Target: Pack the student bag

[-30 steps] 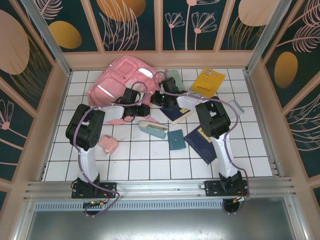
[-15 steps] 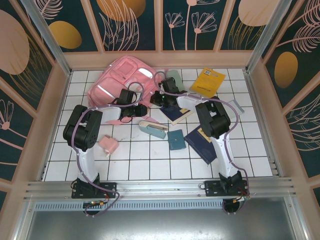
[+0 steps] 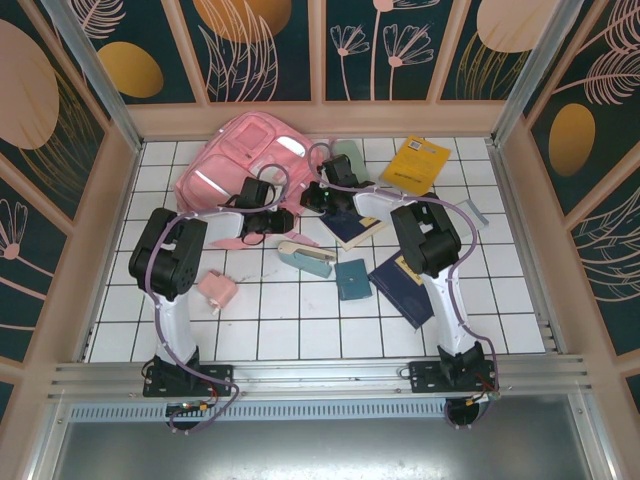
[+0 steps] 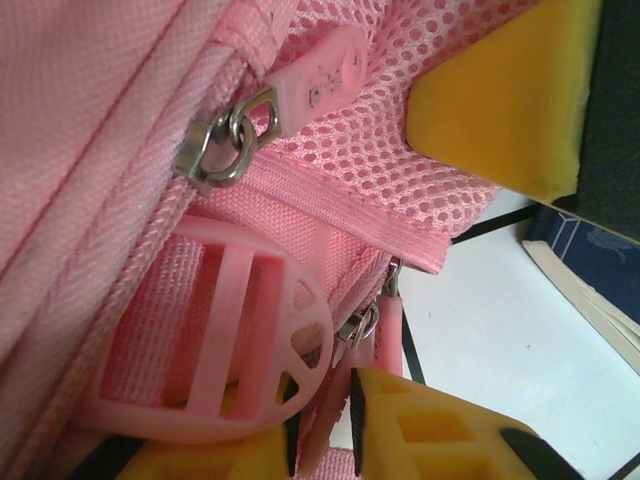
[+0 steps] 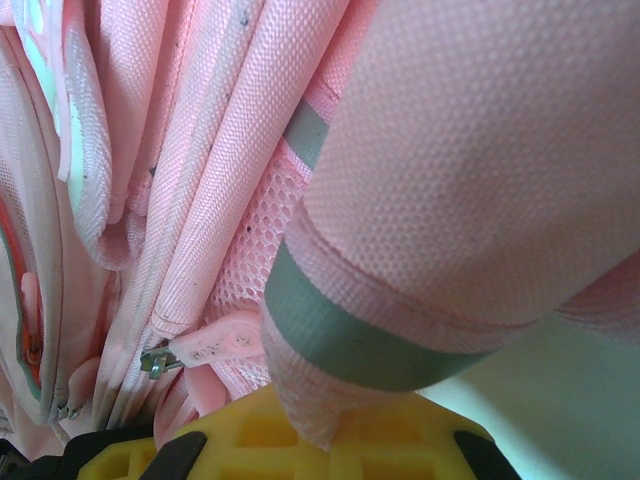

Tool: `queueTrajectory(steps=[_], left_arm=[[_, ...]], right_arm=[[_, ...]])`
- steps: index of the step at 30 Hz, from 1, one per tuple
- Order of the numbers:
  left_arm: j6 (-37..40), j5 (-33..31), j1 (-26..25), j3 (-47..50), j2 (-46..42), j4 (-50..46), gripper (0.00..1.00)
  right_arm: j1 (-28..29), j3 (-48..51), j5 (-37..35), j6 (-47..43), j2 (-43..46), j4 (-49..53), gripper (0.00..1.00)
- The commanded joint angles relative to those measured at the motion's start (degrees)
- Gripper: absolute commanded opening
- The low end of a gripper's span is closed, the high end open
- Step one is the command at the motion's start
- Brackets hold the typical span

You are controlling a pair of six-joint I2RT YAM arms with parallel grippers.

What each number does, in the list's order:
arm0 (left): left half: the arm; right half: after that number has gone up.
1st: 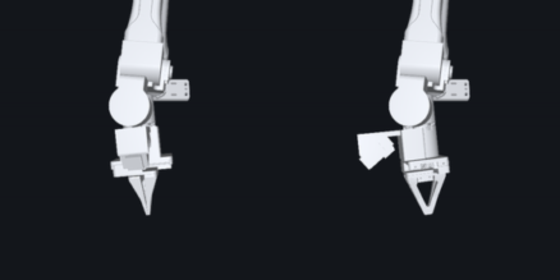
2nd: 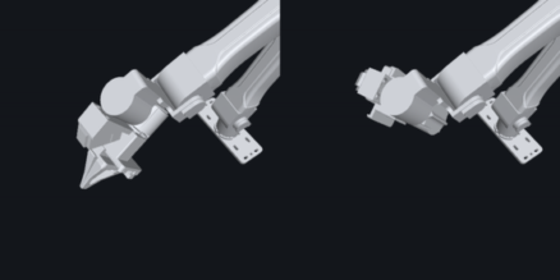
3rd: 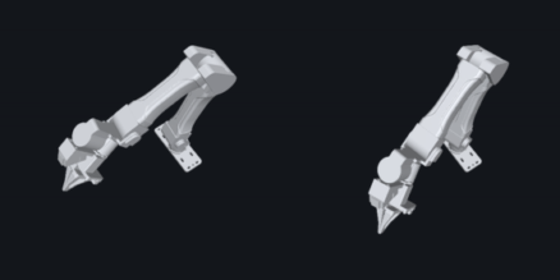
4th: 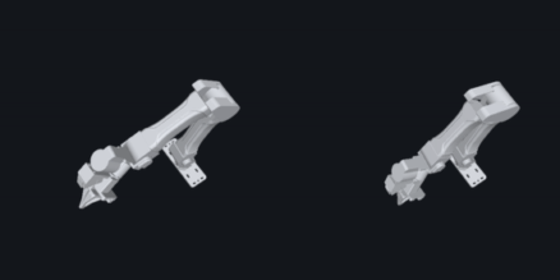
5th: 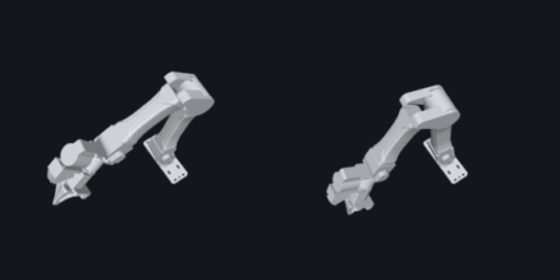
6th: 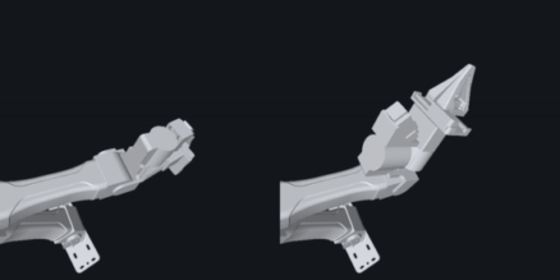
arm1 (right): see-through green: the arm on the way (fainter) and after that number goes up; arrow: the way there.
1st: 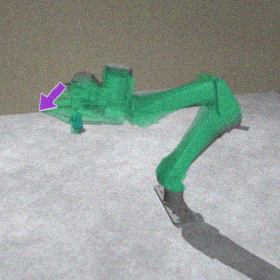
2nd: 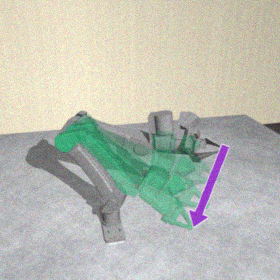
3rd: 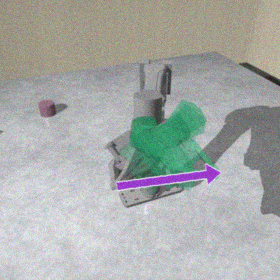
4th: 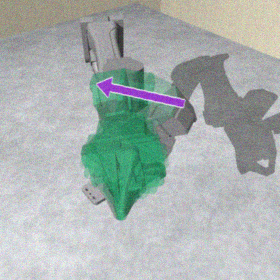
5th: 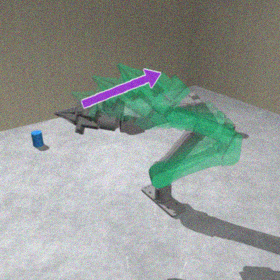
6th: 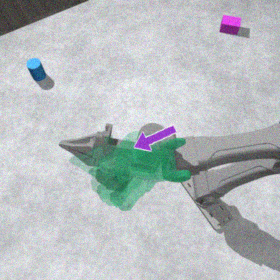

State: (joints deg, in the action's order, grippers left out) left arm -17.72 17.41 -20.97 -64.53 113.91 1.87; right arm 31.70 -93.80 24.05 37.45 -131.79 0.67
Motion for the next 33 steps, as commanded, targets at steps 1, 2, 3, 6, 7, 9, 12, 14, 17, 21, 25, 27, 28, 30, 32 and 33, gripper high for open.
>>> queueTrajectory(steps=[1, 2, 3, 6, 7, 9, 12, 14, 17, 21, 25, 27, 28, 30, 32, 33], left_arm=[[2.24, -5.2, -1.05, -0.45, 4.0, -5.63, 0.24], [2.63, -6.32, -1.7, -0.67, 4.44, -6.1, 0.24], [2.87, -7.57, -2.25, -0.83, 4.8, -6.47, 0.24], [3.18, -10.47, -3.49, -0.69, 5.51, -7.15, 0.2], [3.13, -11.26, -3.66, -0.45, 5.54, -7.22, 0.16], [3.13, -12.62, -3.9, 0.19, 5.3, -7.23, 0.02], [2.2, -14.35, -3.93, 0.72, 3.54, -7.53, 0.0], [1.1, -16.44, -3.9, 0.92, 1.66, -8.29, 0.0], [-0.34, -19.78, -3.9, 0.48, -1.46, -11.6, 0.0], [-1.89, -24.1, -3.9, 2.12, -6.08, -15.62, 0.0], [-3.15, -27.71, -3.62, 5.15, -9.96, -18.74, 0.0], [-4.02, -29.41, -3.25, 7.14, -11.93, -20.33, 0.0], [-4.34, -29.64, -2.96, 8.04, -12.78, -20.85, 0.0], [-5.13, -30.89, -2.44, 10.6, -14.81, -22.75, 0.0], [-5.8, -33.02, -2.07, 12.41, -17.13, -24.61, 0.0], [-6.16, -34.61, -1.76, 12.86, -18.01, -26.09, 0.0]], right_arm=[[-0.06, 0.63, -0.41, -0.19, 1.44, -1.63, 0.0], [-0.06, 0.64, -0.41, -0.1, 1.46, -1.64, 0.0], [-0.06, 0.59, -0.41, -0.1, 1.53, -1.63, 0.0], [-0.01, 0.55, -0.41, 0.08, 1.59, -1.63, 0.0], [-0.06, 0.61, -0.41, 0.16, 1.53, -1.63, 0.0], [-0.02, 0.55, -0.4, 0.42, 1.62, -1.73, 0.0], [-0.06, 0.85, -1.2, 0.86, 2.08, -1.92, 0.0], [-0.04, 1.51, -2.43, 1.13, 2.94, -2.4, 0.0], [-0.02, 1.33, -4.97, 1.29, 3.96, -1.64, 0.0], [-2.74, 1.1, -7.02, 1.73, 4.51, -0.77, 0.0], [-3.89, 1.26, -7.34, 1.92, 4.52, -0.93, 0.0], [-4.38, 1.15, -7.7, 1.84, 4.55, -0.72, 0.0], [-4.54, 1.0, -7.81, 1.81, 4.5, -0.67, 0.0], [-5.22, 0.59, -8.19, 1.66, 4.41, -0.47, 0.0], [-5.75, -0.05, -7.72, 1.49, 4.11, -0.17, 0.0], [-5.93, -0.44, -7.62, 1.28, 3.99, 0.07, 0.0]])
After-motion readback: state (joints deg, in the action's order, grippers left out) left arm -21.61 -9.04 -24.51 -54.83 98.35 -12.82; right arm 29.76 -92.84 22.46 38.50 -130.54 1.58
